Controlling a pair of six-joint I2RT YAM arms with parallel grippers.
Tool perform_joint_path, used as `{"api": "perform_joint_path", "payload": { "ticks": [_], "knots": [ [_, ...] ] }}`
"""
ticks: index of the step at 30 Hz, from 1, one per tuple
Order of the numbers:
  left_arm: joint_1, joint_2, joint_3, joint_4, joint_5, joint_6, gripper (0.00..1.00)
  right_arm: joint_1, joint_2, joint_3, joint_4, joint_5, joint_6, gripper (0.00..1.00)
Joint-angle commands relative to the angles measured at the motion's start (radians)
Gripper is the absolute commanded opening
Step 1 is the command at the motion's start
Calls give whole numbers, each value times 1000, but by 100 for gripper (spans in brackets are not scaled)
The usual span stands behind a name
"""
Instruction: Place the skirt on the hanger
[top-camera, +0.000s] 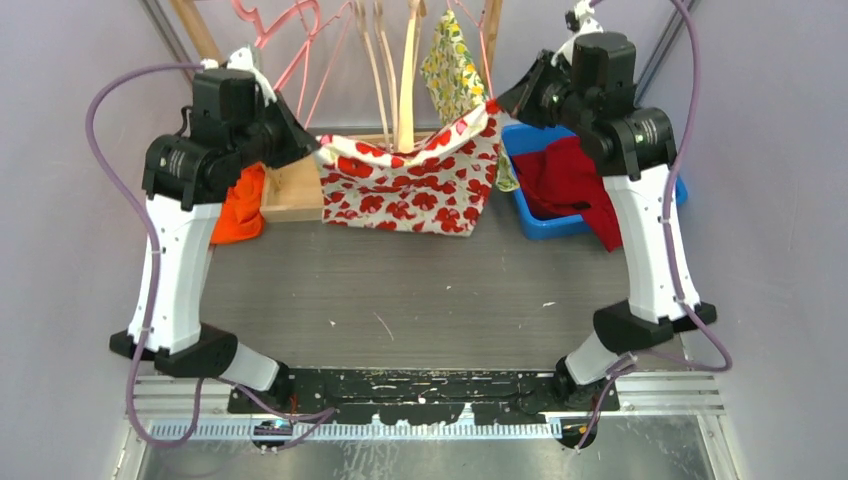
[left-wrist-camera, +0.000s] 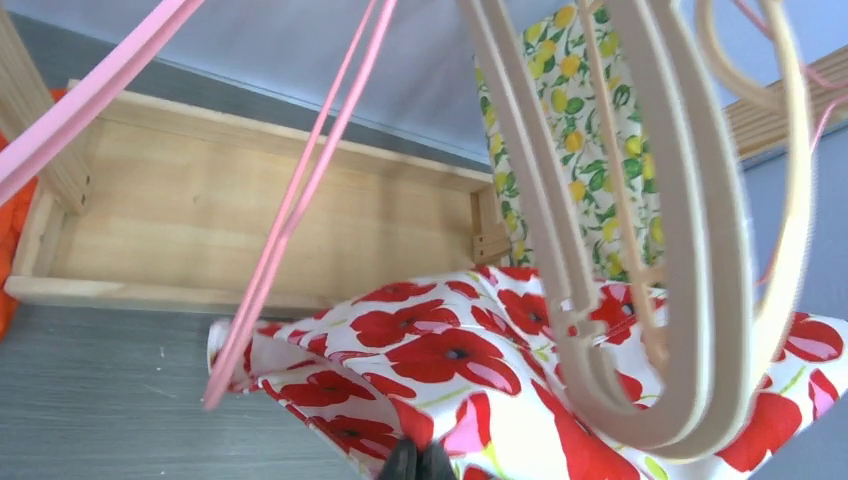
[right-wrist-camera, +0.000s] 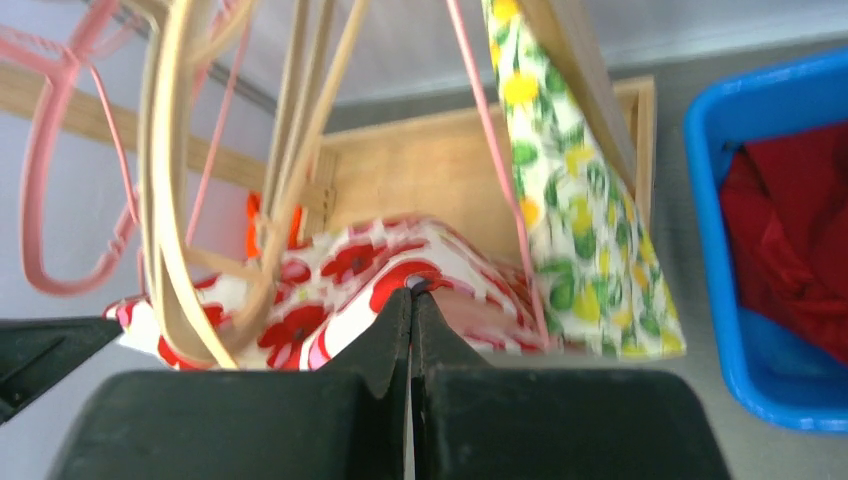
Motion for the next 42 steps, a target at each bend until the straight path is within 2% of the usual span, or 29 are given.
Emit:
{"api": "perform_joint_path", "payload": {
  "ticks": [1, 5, 8, 11, 15, 22, 30, 32, 34, 35, 39, 42],
  "knots": [
    [5, -221, -319, 104, 95, 2, 0, 0, -235, -322, 142, -107, -11, 1],
    [4, -464, -803, 232, 157, -44, 0, 10, -475, -817, 265, -193, 17, 1],
    [-12, -614, -1111, 280, 196, -103, 0, 30, -626, -1183, 320, -221, 49, 1],
    [-29, -714, -1340, 288, 233, -163, 0, 50, -741, -1437, 358, -251, 107, 1],
    [-79, -825, -1497, 266, 224, -221, 0, 109, -833, -1610, 372, -274, 182, 1],
    [-103, -845, -1529, 227, 231, -225, 2, 166, -853, -1653, 360, -262, 204, 2],
    [-114, -827, -1430, 98, 271, -157, 7, 170, -851, -1546, 258, -273, 163, 9],
    [-115, -833, -1417, 66, 294, -139, 9, 170, -851, -1516, 220, -282, 151, 21],
    [-114, -837, -1408, 41, 331, -117, 16, 172, -845, -1472, 174, -288, 136, 37],
    [-114, -836, -1403, 33, 354, -105, 18, 172, -846, -1454, 160, -285, 130, 41],
    [-115, -820, -1375, -2, 409, -57, 22, 171, -814, -1358, 105, -257, 88, 44],
    [-114, -804, -1363, 15, 401, -49, 25, 172, -756, -1344, 137, -234, 69, 45]
  ]
}}
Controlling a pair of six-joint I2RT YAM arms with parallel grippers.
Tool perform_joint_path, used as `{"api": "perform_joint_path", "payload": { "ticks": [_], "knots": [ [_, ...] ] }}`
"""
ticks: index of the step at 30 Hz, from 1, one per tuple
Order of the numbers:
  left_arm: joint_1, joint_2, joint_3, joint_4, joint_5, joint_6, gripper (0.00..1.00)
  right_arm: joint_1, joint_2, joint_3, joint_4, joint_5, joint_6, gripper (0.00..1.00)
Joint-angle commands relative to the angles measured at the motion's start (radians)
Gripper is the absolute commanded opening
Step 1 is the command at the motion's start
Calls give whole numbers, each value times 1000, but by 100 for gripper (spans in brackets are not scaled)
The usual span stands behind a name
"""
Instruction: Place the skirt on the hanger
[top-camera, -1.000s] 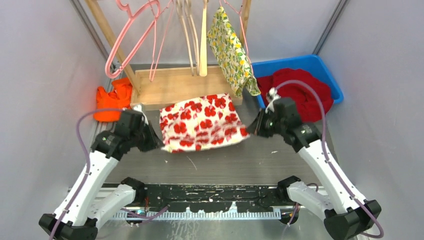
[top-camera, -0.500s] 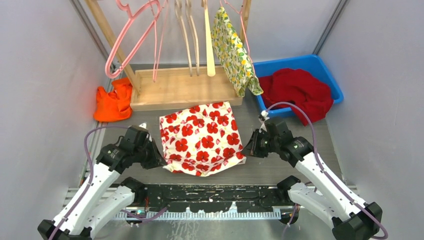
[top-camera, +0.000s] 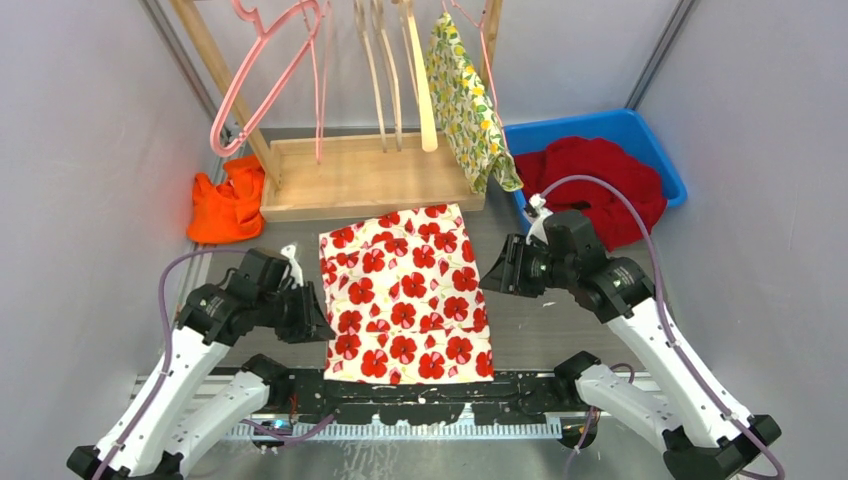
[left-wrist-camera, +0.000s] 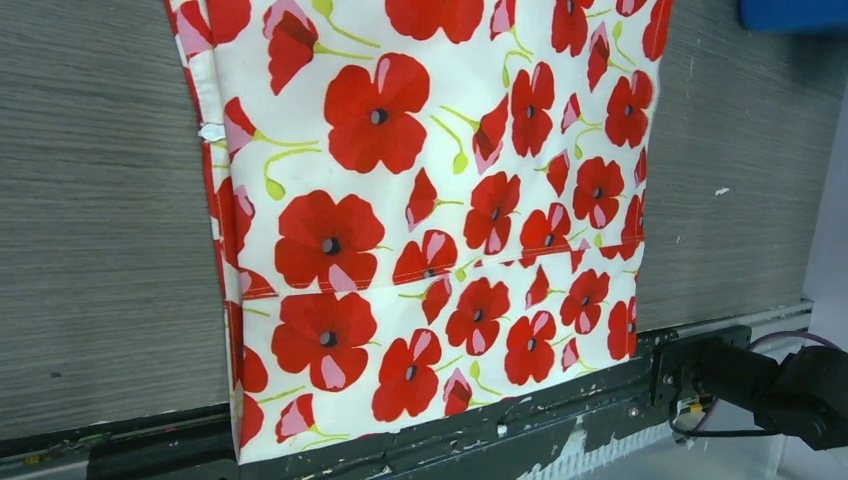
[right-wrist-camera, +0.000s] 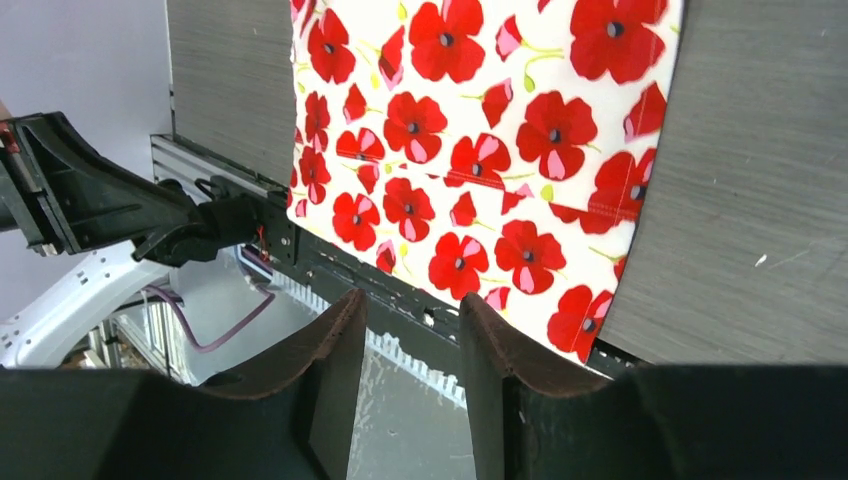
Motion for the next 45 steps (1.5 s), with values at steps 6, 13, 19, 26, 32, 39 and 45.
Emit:
{"api": "perform_joint_path", "payload": {
  "ticks": [6, 13, 19, 26, 32, 39, 45],
  "knots": [
    [-13, 157, -62, 267, -11, -19, 26, 42, 278, -11, 242, 133, -61, 42],
    [-96, 427, -35, 510, -234, -70, 23, 125, 586, 63, 395, 372, -112, 39],
    [-195, 671, -63, 643, -398, -149, 19, 186, 796, 13, 520, 469, -93, 33],
    [-345, 844, -120, 661, -464, -272, 16, 294, 856, -108, 574, 545, -13, 32],
    [-517, 822, -237, 687, -436, -415, 16, 443, 723, -304, 579, 565, 133, 31],
    [-583, 660, -315, 584, -460, -474, 17, 541, 495, -381, 465, 601, 251, 34],
    [-583, 531, -255, 445, -485, -437, 18, 530, 468, -197, 331, 757, 157, 54]
  ]
}}
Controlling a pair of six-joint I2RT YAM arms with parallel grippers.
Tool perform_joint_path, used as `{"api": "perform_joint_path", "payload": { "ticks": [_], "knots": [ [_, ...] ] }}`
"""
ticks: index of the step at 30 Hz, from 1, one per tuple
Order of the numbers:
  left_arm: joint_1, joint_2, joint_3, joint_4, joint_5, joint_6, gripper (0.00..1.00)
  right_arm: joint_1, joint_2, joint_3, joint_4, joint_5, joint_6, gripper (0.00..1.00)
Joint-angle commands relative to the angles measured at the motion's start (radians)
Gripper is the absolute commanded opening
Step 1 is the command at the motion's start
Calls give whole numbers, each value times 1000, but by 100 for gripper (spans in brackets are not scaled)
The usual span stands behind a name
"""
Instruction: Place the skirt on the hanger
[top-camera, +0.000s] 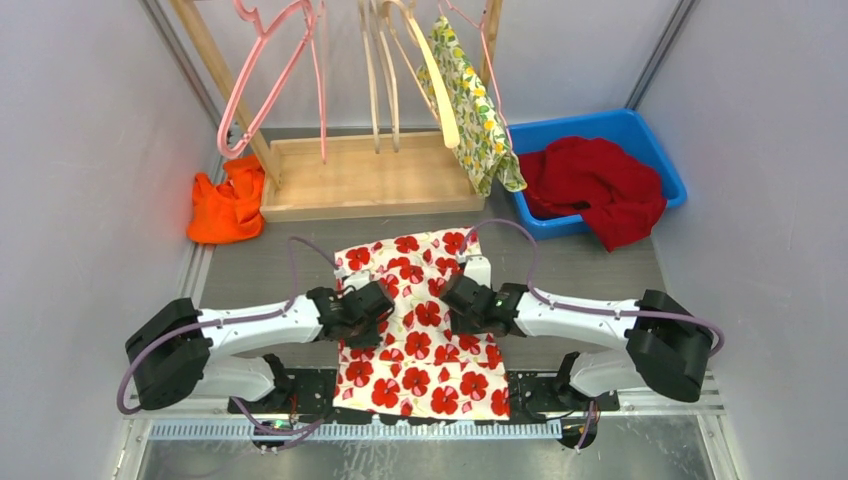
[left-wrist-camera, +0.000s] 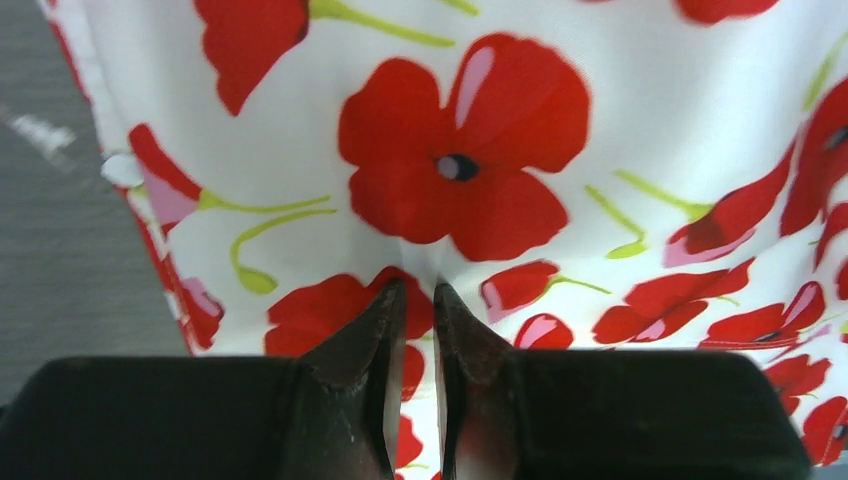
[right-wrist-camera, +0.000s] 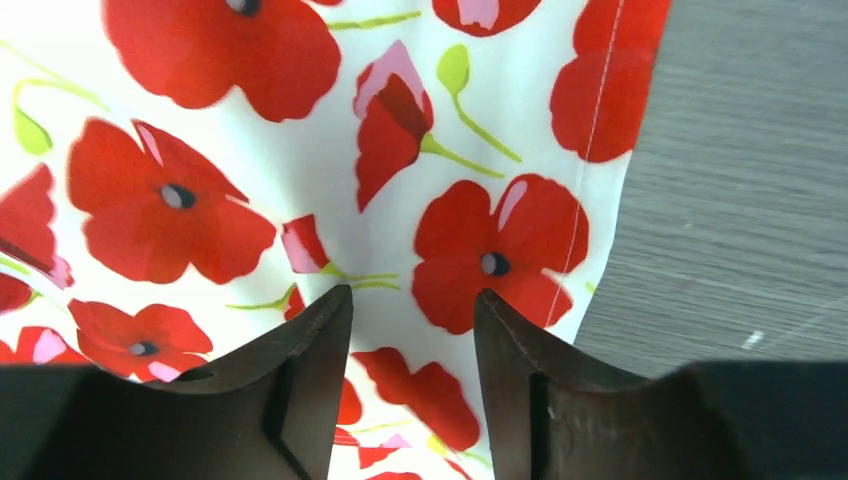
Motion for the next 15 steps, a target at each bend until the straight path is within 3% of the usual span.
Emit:
{"api": "perform_joint_path", "payload": {
  "ticks": [1, 9, 15],
  "knots": [
    [-8, -59, -8, -245, 25, 14, 18, -22, 21, 182, -147, 138, -62, 55],
    [-10, -191, -120, -272, 38, -26, 18, -90, 45, 344, -206, 135, -168, 60],
    [-10, -307, 45, -442, -6, 37, 19, -91, -12, 560, -325, 105, -252, 60]
  ]
}}
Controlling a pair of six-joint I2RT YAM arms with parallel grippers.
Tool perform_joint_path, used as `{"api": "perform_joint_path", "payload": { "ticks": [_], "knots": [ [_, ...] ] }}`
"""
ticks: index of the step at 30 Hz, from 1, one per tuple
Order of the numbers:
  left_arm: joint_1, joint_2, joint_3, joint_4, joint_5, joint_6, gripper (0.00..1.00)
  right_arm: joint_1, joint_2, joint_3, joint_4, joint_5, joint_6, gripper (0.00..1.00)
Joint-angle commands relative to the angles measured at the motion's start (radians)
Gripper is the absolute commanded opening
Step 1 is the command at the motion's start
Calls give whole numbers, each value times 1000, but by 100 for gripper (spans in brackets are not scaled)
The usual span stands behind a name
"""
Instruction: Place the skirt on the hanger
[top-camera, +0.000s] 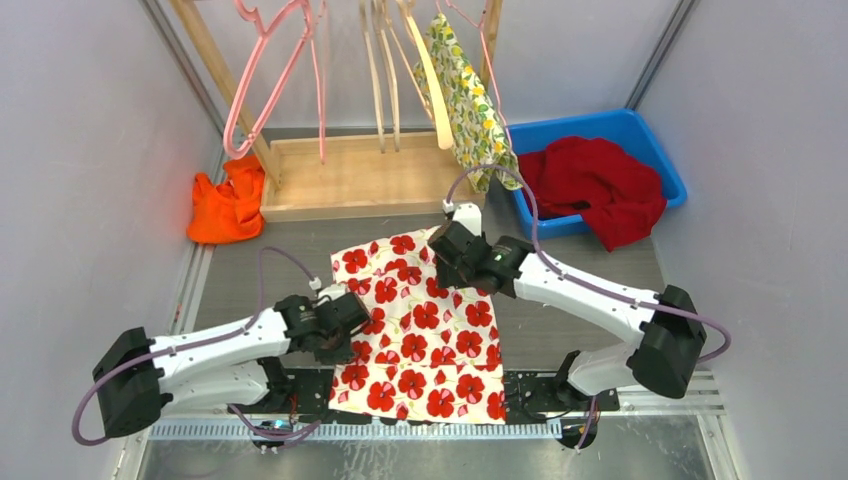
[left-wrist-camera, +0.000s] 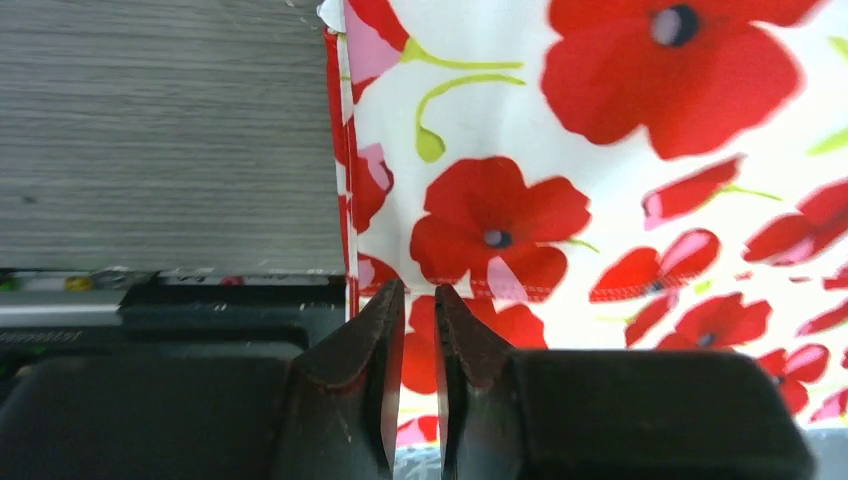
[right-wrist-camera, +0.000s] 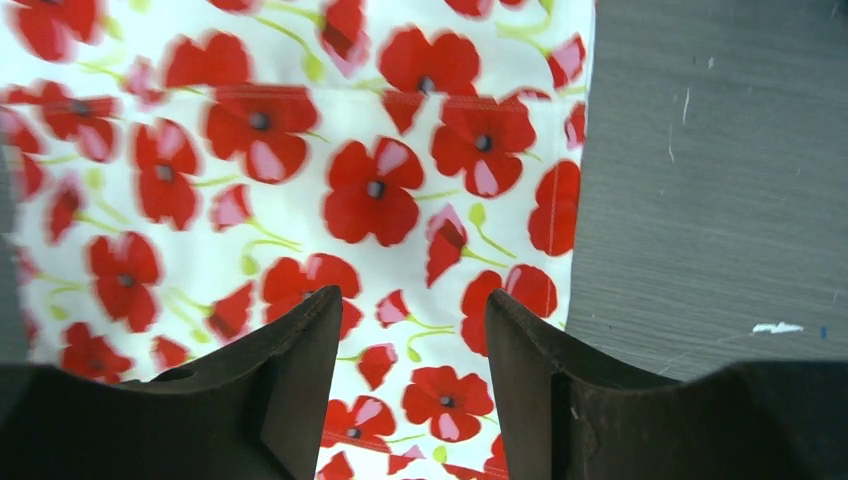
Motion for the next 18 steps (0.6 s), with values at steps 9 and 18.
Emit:
{"api": "perform_joint_path", "payload": {
  "ticks": [9, 18],
  "knots": [
    [-1, -175, 419, -366, -198, 138, 24, 11, -120, 604, -228, -248, -177, 57],
    [8, -197, 344, -311, -179, 123, 27, 29, 228, 1196, -233, -293, -206, 56]
  ]
}}
